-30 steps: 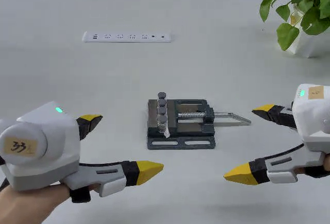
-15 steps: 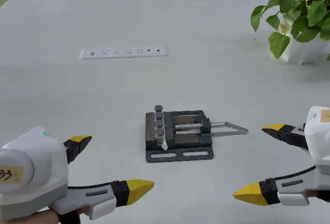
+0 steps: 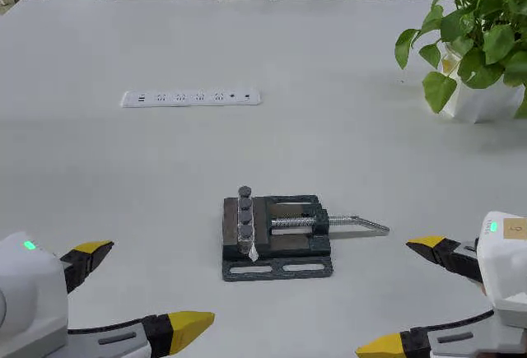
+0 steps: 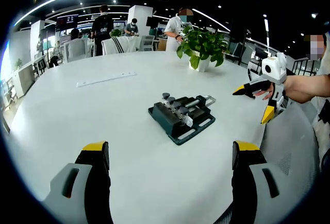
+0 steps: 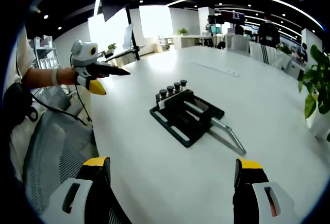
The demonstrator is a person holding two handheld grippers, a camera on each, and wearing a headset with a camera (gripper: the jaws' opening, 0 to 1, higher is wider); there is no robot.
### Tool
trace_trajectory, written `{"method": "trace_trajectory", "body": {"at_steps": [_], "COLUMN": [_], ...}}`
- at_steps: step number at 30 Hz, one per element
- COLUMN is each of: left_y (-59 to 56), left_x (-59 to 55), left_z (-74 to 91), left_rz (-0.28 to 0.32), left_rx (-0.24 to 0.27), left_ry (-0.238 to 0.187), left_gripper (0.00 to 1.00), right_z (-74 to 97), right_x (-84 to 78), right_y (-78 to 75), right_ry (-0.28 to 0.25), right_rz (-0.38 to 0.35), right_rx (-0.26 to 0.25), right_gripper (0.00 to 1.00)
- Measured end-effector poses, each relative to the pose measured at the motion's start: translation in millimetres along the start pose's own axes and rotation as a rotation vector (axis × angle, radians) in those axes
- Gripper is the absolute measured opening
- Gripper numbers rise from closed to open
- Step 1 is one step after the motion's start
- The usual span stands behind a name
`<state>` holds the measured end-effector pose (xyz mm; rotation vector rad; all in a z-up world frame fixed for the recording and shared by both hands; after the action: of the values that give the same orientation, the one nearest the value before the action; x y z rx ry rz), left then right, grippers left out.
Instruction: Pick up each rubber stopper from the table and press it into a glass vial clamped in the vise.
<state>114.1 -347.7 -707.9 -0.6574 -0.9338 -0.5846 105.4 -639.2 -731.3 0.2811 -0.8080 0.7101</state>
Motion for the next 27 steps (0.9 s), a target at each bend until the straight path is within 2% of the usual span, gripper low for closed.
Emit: {"method": "trace_trajectory", "body": {"at_steps": [6, 11, 18, 25, 27], "left_y": [2.0, 2.5, 7.3, 5.0, 5.3], "left_x": [1.6, 7.7, 13.7, 19.0, 17.6], "left_z": [-1.7, -4.3, -6.8, -5.2, -3.8], "left_rz": [0.002, -0.019, -0.022, -0.032, -0.032], "left_rx": [-0.008, -0.022, -0.020, -0.019, -0.017], "left_ry": [0.010, 0.019, 0.003, 0.001, 0.001], "left_gripper": [0.99, 0.99, 0.99, 0.99, 0.99], "right_z": [-0.7, 0.3, 3.8, 9.6, 10.4], "right_x": [1.7, 0.2, -1.5, -6.3, -7.6], "right_y": [-2.9, -2.1, 1.3, -0.6, -2.0], "right_ry": [-0.003, -0.012, -0.029, -0.025, -0.025], "right_rz": [-0.002, -0.023, -0.035, -0.041, -0.042], "right_rx": [-0.004, -0.017, -0.043, -0.070, -0.073], "right_gripper": [0.99, 0.99, 0.99, 0.99, 0.99]}}
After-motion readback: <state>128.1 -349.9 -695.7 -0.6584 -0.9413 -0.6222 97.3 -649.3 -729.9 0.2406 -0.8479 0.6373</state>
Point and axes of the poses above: the centre of the closed fingertips' face, and the gripper's own axes: z roughly backward along the fingers, y roughly to its left, x roughly out of its top, the point moved 5 cm from there along z, roughly backward along the fingers, and after that the axes turned 13 degrees about -x, right-handed, at the moved point
